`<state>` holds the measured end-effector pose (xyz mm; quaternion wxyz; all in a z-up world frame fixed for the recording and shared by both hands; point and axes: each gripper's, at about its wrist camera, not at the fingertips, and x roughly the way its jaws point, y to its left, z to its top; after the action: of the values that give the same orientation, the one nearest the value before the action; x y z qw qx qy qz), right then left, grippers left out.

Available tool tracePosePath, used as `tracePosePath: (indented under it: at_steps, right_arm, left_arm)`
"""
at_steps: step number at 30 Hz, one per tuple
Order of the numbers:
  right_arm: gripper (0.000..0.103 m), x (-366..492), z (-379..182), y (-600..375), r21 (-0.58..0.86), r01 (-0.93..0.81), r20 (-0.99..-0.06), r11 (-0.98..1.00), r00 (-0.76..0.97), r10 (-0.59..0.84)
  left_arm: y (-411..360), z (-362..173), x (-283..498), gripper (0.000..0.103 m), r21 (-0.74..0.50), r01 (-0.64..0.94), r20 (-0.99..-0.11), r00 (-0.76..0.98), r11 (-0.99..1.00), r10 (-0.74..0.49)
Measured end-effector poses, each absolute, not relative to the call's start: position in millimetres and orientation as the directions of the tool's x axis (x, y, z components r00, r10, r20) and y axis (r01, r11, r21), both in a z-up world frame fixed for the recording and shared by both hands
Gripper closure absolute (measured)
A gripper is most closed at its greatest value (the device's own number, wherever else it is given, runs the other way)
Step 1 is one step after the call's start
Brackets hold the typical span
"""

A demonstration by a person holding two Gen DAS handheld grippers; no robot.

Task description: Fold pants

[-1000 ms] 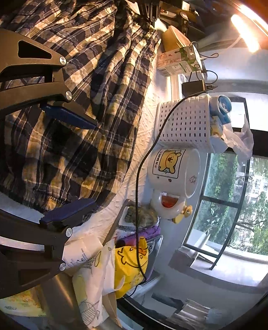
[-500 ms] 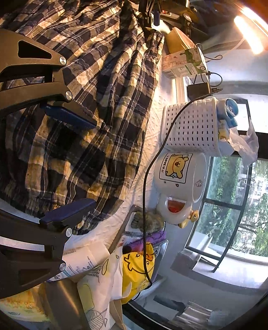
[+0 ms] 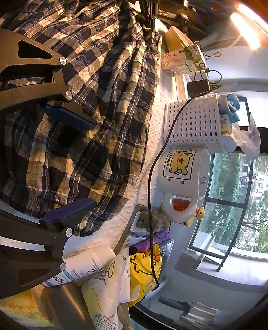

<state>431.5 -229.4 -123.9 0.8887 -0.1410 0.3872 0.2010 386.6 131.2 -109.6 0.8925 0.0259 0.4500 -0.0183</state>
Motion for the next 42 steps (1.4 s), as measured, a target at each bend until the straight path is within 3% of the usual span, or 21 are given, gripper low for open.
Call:
tracePosePath:
  at_steps: [8, 14, 15, 16, 18, 24, 32, 34, 37, 42]
  right_arm:
    - [0.032, 433, -123, -230, -0.090, -0.463, -0.739, 0.882, 0.624, 0.253]
    - [0.032, 432, -121, -230, -0.099, -0.455, -0.733, 0.885, 0.635, 0.244]
    - [0.032, 430, -119, -231, -0.103, -0.454, -0.732, 0.885, 0.637, 0.241]
    - [0.032, 428, -117, -232, -0.107, -0.452, -0.729, 0.885, 0.641, 0.239]
    - [0.032, 421, -110, -235, -0.116, -0.446, -0.722, 0.887, 0.652, 0.234]
    - [0.029, 392, -88, -255, -0.134, -0.411, -0.695, 0.902, 0.688, 0.210]
    - [0.028, 306, -94, -272, -0.098, -0.451, -0.747, 0.887, 0.622, 0.234]
    - [0.028, 290, -106, -272, -0.126, -0.464, -0.771, 0.877, 0.602, 0.208]
    - [0.028, 277, -130, -278, -0.231, -0.428, -0.795, 0.874, 0.601, 0.084]
    - [0.024, 258, -124, -303, -0.283, -0.329, -0.764, 0.901, 0.645, -0.005]
  left_arm:
    - [139, -84, 387, 0.102, 0.157, -0.026, -0.676, 0.726, 0.987, 0.126]
    - [145, -96, 387, 0.091, 0.158, -0.028, -0.717, 0.684, 0.987, 0.134]
    - [147, -95, 384, 0.075, 0.146, -0.028, -0.723, 0.680, 0.989, 0.126]
    - [148, -92, 377, 0.049, 0.132, -0.027, -0.722, 0.682, 0.991, 0.115]
    - [157, -82, 364, 0.026, 0.122, -0.031, -0.715, 0.691, 0.992, 0.109]
    - [165, -56, 305, 0.025, 0.096, -0.036, -0.714, 0.693, 0.995, 0.094]
    - [108, -76, 238, 0.025, -0.059, 0.121, -0.738, 0.663, 0.991, -0.125]
    - [101, -93, 236, 0.025, -0.037, 0.130, -0.772, 0.626, 0.991, -0.110]
    - [103, -124, 239, 0.025, 0.054, 0.065, -0.826, 0.563, 0.996, 0.008]
    - [110, -105, 219, 0.025, 0.098, 0.001, -0.777, 0.625, 0.995, 0.076]
